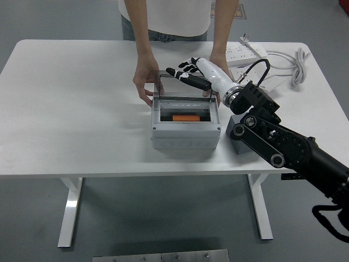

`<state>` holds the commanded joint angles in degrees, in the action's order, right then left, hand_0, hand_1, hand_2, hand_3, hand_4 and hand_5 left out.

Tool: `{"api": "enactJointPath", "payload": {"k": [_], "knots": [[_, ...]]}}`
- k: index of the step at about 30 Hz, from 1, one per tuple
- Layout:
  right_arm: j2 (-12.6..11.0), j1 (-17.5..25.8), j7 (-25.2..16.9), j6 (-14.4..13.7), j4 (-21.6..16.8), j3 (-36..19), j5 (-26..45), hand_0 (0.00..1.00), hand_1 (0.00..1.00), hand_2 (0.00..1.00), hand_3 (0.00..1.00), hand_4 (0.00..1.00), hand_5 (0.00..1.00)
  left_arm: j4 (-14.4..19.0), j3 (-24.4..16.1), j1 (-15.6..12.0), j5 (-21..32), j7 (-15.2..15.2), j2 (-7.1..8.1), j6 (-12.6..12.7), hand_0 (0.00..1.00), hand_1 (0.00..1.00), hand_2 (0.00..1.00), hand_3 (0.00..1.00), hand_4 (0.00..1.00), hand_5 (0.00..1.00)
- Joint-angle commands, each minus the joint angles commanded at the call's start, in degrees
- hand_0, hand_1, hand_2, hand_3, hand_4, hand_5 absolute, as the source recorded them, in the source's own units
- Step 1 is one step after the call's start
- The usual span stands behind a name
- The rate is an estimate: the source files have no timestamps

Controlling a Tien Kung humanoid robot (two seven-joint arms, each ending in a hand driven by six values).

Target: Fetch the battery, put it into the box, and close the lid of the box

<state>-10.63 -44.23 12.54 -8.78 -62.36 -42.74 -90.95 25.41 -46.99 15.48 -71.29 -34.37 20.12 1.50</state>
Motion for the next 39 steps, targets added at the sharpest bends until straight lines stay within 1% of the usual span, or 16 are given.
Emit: {"api": "enactJointPath", "payload": {"k": [2,3,8,9,14,15,20,21,28,32,34,38,39], "knots": [[-0.74,0.21,0.78,0.44,-1.31,0.18,-0.29,0.934,0.755,0.752,0.781,0.998,0.998,0.00,0.16,-0.09,0.25,0.05,0.01,0.09,0.632,0.698,0.573,0.541,0.500,0.002],[-0.94,0.28,1.02,0.63,-1.65,0.26,-0.35,0.821,0.691,0.707,0.748,0.998,0.998,-0.01,0.20,-0.11,0.32,0.06,0.01,0.12,0.632,0.698,0.573,0.541,0.500,0.002],[-1.75,0.62,1.73,1.60,-2.29,0.74,-0.17,0.821,0.691,0.707,0.748,0.998,0.998,0.00,0.30,-0.08,0.60,0.05,0.01,0.21,0.632,0.698,0.573,0.541,0.500,0.002],[-1.79,0.67,1.71,1.65,-2.13,0.78,-0.06,0.570,0.550,0.618,0.661,0.998,0.998,0.00,0.30,-0.05,0.60,0.05,0.01,0.21,0.632,0.698,0.573,0.541,0.500,0.002],[-2.10,0.87,1.70,1.76,-1.92,1.06,0.04,0.570,0.550,0.618,0.661,0.998,0.998,0.00,0.36,0.04,0.75,0.11,0.09,0.28,0.632,0.698,0.573,0.541,0.500,0.002],[-2.15,0.89,1.71,1.77,-2.02,1.11,0.01,0.397,0.448,0.553,0.610,0.998,0.998,0.00,0.38,0.03,0.78,0.12,0.11,0.28,0.632,0.698,0.573,0.541,0.500,0.002],[-2.61,0.97,2.18,1.98,-3.49,1.37,-0.95,0.397,0.448,0.553,0.610,0.998,0.998,-0.02,0.85,-0.06,1.37,0.40,0.22,0.46,0.632,0.698,0.573,0.541,0.500,0.002],[-2.75,1.00,2.38,2.09,-3.98,1.42,-1.31,0.376,0.439,0.547,0.611,0.998,0.998,-0.03,0.99,-0.06,1.55,0.49,0.26,0.51,0.632,0.698,0.573,0.541,0.500,0.002],[-3.72,1.49,4.10,3.38,-7.00,1.68,-3.62,0.365,0.434,0.548,0.612,0.997,0.998,-0.08,1.61,-0.10,2.35,0.91,0.36,0.72,0.632,0.698,0.573,0.541,0.500,0.002],[-4.10,2.09,4.63,3.81,-8.04,1.81,-4.20,0.365,0.434,0.548,0.612,0.997,0.998,-0.14,2.12,-0.17,2.89,1.25,0.32,0.83,0.632,0.698,0.573,0.541,0.500,0.002],[-4.28,2.51,4.78,3.97,-8.47,1.85,-4.43,0.349,0.423,0.542,0.597,0.983,0.998,-0.17,2.34,-0.17,3.13,1.40,0.26,0.86,0.632,0.698,0.573,0.541,0.500,0.002],[-4.48,3.23,4.89,4.26,-8.74,2.22,-4.44,0.349,0.423,0.542,0.597,0.983,0.998,-0.19,2.65,-0.15,3.58,1.58,0.17,0.91,0.632,0.698,0.573,0.541,0.500,0.002],[-4.52,3.46,4.91,4.38,-8.77,2.39,-4.39,0.330,0.411,0.512,0.543,0.980,0.998,-0.20,2.71,-0.15,3.71,1.61,0.15,0.94,0.632,0.698,0.573,0.541,0.500,0.002]]}}
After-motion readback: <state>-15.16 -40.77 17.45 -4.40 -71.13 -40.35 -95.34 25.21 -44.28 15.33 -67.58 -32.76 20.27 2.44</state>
